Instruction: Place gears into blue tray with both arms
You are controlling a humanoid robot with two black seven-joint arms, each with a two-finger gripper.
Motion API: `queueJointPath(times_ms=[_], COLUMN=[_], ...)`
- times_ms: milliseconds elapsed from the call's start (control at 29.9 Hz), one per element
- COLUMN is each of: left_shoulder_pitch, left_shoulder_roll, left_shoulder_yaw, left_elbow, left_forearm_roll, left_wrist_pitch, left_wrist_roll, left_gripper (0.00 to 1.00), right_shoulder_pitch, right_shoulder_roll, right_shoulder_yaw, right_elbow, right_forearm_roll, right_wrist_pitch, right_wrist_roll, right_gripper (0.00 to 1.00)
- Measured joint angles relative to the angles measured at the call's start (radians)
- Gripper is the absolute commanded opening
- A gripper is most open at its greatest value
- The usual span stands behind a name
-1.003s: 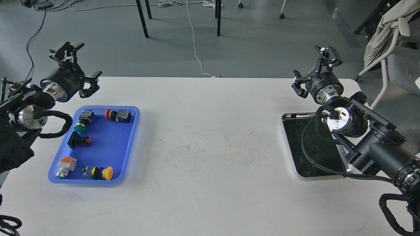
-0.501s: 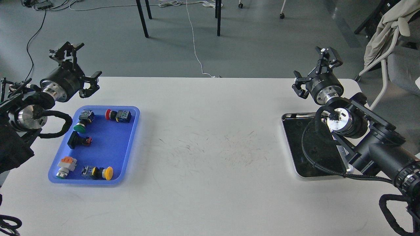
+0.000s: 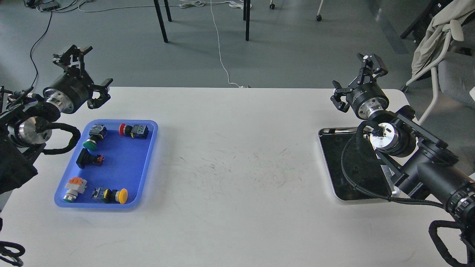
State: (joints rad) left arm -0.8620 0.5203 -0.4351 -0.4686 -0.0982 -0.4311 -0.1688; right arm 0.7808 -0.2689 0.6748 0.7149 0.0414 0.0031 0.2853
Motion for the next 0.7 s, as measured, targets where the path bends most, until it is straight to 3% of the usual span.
queueJointPath(times_ms=[401,702], left_shoulder_pitch=[0.007,0.007], left_shoulder_roll=[0.001,-0.003], left_shoulder_yaw=[0.001,0.001], left_elbow=[0.002,0.001], left_forearm_roll=[-0.002,-0.002], left_wrist_pitch=[-0.008,-0.009], left_wrist_roll=[-0.001,-0.003], left_gripper=[1.00,1.00], right_shoulder_pitch=[0.010,0.092], right_shoulder_roll=[-0.032,-0.249], right_shoulder_yaw=[-0.020,-0.296], right_elbow=[0.008,0.131], right_forearm_roll=[0.000,0.010], right_wrist_pitch=[-0.012,-0.023], right_wrist_roll=[-0.014,-0.094], right_gripper=[0.99,0.99])
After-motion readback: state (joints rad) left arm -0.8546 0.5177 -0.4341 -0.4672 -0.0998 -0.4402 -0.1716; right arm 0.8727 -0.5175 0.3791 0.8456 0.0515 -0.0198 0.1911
